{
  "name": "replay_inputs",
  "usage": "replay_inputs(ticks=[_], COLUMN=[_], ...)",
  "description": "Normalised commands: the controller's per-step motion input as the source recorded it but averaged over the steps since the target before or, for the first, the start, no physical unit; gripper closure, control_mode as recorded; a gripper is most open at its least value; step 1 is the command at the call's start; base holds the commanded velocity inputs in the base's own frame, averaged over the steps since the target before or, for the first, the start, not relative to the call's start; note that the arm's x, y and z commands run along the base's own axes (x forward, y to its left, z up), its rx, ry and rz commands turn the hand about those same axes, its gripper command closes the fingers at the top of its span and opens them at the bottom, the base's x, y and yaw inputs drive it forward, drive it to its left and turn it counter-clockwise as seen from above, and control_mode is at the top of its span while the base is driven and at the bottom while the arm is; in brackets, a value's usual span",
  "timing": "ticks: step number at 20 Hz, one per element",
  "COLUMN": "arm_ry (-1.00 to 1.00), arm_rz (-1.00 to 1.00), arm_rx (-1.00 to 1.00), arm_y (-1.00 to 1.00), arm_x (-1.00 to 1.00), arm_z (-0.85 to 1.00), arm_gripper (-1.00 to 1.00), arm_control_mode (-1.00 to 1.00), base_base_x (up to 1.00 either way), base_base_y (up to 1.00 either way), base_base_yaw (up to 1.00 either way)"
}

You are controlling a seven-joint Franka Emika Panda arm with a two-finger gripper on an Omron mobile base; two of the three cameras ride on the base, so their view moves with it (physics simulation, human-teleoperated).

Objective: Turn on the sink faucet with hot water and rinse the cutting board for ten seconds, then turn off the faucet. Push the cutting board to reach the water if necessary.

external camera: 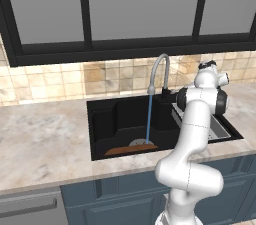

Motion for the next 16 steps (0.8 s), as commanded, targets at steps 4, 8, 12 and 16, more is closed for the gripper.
replay_inputs(ticks=[4, 8, 12, 16], arm_ry=[0.0, 0.0, 0.0, 0.0], arm_rz=[0.0, 0.0, 0.0, 0.0], arm_rx=[0.0, 0.0, 0.0, 0.0], arm_y=[0.0, 0.0, 0.0, 0.0], arm_x=[0.0, 0.0, 0.0, 0.0], arm_z=[0.0, 0.0, 0.0, 0.0], arm_gripper=[1.0, 1.0, 1.0, 1.0], arm_control_mode=[-1.0, -1.0, -1.0, -1.0], base_base_x=[0.0, 0.0, 0.0, 0.0], base_base_y=[0.0, 0.0, 0.0, 0.0], base_base_yaw=[0.0, 0.0, 0.0, 0.0])
